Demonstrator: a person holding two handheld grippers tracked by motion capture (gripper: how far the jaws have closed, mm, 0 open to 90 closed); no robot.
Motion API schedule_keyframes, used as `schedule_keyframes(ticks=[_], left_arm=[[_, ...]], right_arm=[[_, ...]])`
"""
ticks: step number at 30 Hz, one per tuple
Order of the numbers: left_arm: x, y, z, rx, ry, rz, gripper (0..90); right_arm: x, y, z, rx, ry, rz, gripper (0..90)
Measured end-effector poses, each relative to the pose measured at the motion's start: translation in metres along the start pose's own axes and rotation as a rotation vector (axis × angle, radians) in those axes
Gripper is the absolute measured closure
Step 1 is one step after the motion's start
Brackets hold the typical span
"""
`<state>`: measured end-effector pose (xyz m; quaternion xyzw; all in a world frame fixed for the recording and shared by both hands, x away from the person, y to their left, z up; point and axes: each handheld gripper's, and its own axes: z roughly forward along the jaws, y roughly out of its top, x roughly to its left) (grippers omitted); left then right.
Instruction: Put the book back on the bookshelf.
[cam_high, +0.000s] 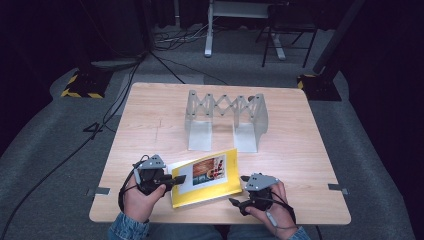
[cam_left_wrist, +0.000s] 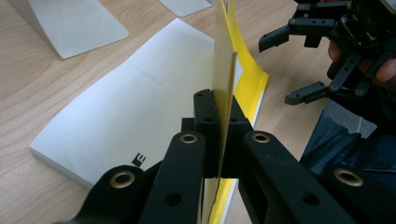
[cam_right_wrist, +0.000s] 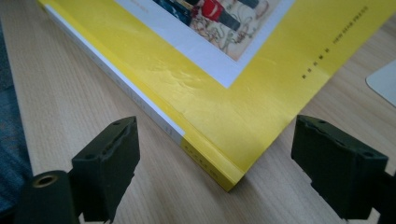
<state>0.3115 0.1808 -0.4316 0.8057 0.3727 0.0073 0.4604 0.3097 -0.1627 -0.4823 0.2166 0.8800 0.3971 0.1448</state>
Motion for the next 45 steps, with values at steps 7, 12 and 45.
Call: schedule_keyframes(ticks=[7, 12, 45], left_arm=[[-0.008, 0.011, -0.005, -0.015, -0.024, 0.025, 88.8], [-0.012, 0.02, -0.008, -0.03, -0.042, 0.045, 88.8], [0.004, 0.062, 0.01, -0.095, -0.125, 0.034, 88.4]], right_arm=[[0.009, 0.007, 0.0, -0.017, 0.003, -0.047, 16.2], [0.01, 0.013, 0.001, -0.032, -0.009, -0.077, 16.2], [0.011, 0.027, 0.03, -0.051, -0.148, -0.219, 15.6]])
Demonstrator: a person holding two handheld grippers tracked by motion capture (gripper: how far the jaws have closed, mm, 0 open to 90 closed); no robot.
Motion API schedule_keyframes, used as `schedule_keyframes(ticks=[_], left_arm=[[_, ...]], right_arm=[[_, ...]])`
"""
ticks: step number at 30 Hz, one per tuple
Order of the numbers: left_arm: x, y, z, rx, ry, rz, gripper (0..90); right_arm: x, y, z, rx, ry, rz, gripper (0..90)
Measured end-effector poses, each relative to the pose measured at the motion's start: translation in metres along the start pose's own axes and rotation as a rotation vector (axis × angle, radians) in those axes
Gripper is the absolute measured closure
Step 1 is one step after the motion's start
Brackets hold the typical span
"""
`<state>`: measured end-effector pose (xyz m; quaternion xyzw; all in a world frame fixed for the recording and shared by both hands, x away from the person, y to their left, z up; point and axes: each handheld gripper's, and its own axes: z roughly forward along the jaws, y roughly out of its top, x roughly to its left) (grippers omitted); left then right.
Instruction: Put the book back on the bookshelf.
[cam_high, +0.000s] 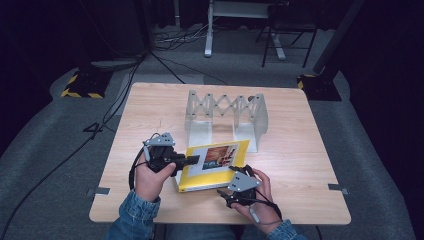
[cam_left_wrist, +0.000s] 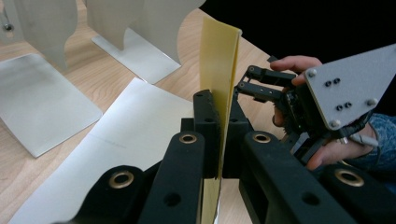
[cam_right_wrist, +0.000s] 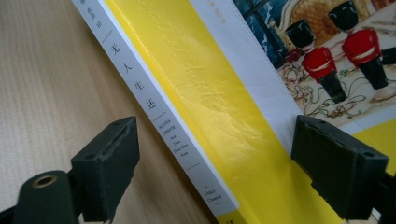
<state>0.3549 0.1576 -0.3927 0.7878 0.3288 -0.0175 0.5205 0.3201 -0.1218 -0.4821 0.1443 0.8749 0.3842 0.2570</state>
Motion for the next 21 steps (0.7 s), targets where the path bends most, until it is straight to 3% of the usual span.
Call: schedule_keyframes(ticks=[8, 13, 18, 21], left_arm=[[0.012, 0.004, 0.004, -0.028, -0.004, -0.037, 88.2], [0.014, 0.006, 0.007, -0.034, -0.014, -0.045, 88.2], [0.016, 0.006, 0.008, -0.034, -0.014, -0.054, 88.2], [0.016, 0.006, 0.009, -0.033, -0.012, -0.057, 88.2]], right_arm=[[-0.004, 0.001, 0.01, 0.006, -0.039, -0.022, 15.5], [-0.003, 0.002, 0.018, 0.016, -0.121, -0.099, 15.4], [0.0, 0.0, 0.024, 0.027, -0.168, -0.162, 15.4], [-0.001, 0.0, 0.027, 0.028, -0.196, -0.158, 15.4]])
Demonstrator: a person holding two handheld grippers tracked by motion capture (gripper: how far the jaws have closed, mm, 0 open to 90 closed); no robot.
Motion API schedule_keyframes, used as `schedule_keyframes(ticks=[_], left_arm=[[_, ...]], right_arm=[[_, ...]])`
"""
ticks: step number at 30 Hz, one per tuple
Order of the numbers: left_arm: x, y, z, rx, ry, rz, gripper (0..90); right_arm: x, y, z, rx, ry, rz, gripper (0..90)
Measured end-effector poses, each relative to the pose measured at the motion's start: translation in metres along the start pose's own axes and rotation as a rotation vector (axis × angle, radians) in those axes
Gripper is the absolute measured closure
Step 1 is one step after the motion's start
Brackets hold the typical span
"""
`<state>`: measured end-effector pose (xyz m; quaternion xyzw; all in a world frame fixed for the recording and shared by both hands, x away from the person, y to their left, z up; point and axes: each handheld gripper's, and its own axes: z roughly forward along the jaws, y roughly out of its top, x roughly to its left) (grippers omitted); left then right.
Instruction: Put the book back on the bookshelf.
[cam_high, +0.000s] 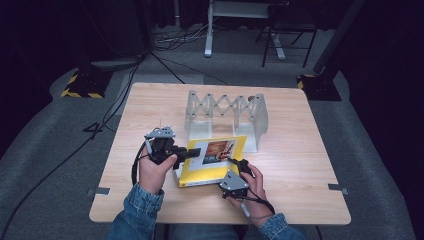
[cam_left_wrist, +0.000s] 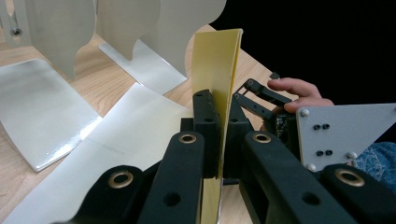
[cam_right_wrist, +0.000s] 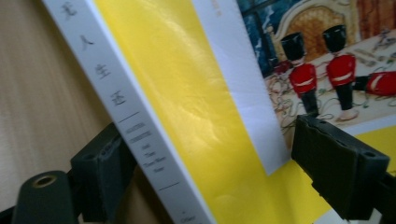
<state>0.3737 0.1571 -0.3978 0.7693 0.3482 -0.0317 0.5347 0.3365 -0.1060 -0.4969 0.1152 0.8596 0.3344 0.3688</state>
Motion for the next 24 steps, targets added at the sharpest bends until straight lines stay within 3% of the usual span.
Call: schedule_keyframes(ticks=[10, 14, 18, 20, 24], left_arm=[[0.006, -0.003, -0.003, -0.011, 0.012, -0.028, 88.0], [0.01, -0.007, -0.004, -0.019, 0.017, -0.064, 88.0], [0.015, -0.009, -0.008, -0.03, 0.047, -0.087, 88.2], [0.017, -0.01, -0.01, -0.025, 0.093, -0.09, 88.4], [0.021, -0.013, -0.007, 0.017, 0.156, -0.091, 88.6]], right_arm=[[0.002, 0.006, 0.011, -0.018, -0.053, -0.045, 9.6], [0.004, 0.008, 0.012, -0.031, -0.071, -0.077, 11.4], [0.009, 0.012, 0.007, -0.053, -0.061, -0.145, 28.6], [0.01, 0.015, 0.004, -0.059, -0.055, -0.156, 34.8], [0.009, 0.017, 0.004, -0.059, -0.051, -0.163, 35.0]])
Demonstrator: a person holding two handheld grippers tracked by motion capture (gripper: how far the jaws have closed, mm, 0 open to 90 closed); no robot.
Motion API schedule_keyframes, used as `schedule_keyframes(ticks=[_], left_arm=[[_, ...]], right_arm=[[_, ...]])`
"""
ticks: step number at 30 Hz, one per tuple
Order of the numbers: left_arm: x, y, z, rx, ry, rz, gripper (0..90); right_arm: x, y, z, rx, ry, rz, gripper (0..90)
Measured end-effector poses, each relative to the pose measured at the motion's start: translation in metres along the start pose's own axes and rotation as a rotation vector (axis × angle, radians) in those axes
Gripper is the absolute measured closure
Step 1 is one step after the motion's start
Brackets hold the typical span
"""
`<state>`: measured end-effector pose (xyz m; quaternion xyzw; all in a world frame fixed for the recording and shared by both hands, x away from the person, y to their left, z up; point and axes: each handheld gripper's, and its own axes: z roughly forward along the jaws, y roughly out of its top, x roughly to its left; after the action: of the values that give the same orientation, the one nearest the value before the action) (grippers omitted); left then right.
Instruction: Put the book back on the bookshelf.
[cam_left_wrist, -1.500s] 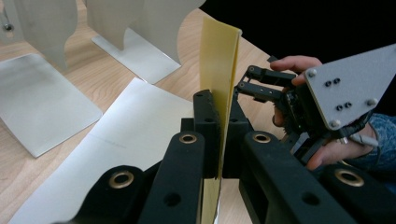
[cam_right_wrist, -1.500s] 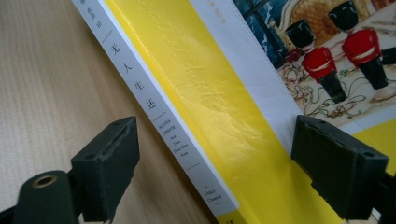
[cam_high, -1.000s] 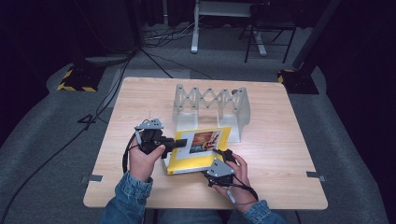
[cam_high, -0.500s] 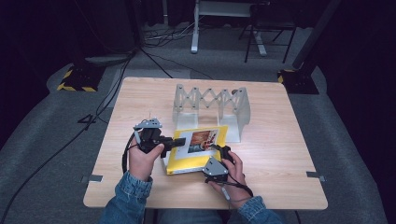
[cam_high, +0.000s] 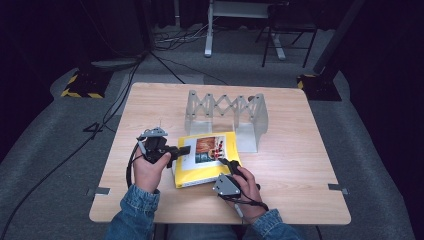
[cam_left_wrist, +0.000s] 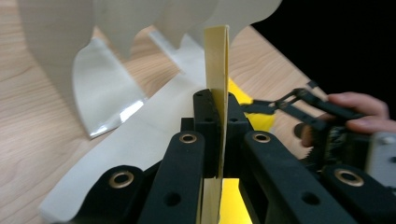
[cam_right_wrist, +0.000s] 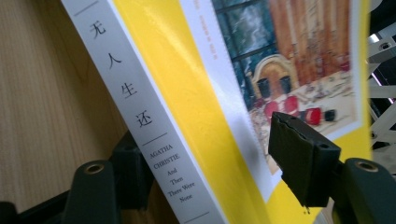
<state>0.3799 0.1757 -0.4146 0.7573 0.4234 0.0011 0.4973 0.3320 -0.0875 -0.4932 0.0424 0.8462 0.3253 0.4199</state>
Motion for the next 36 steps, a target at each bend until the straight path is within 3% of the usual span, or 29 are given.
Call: schedule_keyframes(ticks=[4, 10, 11, 13, 17, 18, 21, 28, 36], left_arm=[[0.0, -0.002, 0.005, 0.036, 0.045, 0.003, 88.7], [0.005, -0.006, 0.013, 0.08, 0.032, -0.022, 88.8], [0.005, -0.007, 0.013, 0.08, 0.04, -0.017, 88.8], [0.006, -0.007, 0.013, 0.077, 0.042, -0.023, 88.8], [0.008, -0.007, 0.014, 0.073, 0.043, -0.024, 88.6], [0.008, -0.007, 0.013, 0.071, 0.046, -0.025, 87.6], [0.009, -0.006, 0.01, 0.041, 0.059, -0.034, 78.7], [0.011, -0.005, -0.001, -0.03, 0.167, -0.027, 43.5], [0.016, -0.008, -0.021, -0.101, 0.244, -0.024, 35.0]], right_arm=[[0.0, 0.005, 0.004, 0.019, 0.009, -0.043, 33.7], [0.008, 0.005, 0.018, 0.054, 0.038, -0.091, 26.9], [0.009, 0.004, 0.02, 0.045, 0.035, -0.104, 28.6], [0.009, 0.004, 0.021, 0.089, 0.045, -0.153, 48.4], [0.002, 0.0, 0.018, 0.102, 0.053, -0.15, 60.3], [0.0, 0.001, 0.016, 0.1, 0.047, -0.169, 62.8], [-0.002, 0.005, 0.011, 0.092, 0.04, -0.179, 66.5], [-0.007, 0.019, -0.005, 0.071, 0.031, -0.21, 75.0], [-0.016, 0.026, -0.02, 0.064, 0.046, -0.174, 76.0]])
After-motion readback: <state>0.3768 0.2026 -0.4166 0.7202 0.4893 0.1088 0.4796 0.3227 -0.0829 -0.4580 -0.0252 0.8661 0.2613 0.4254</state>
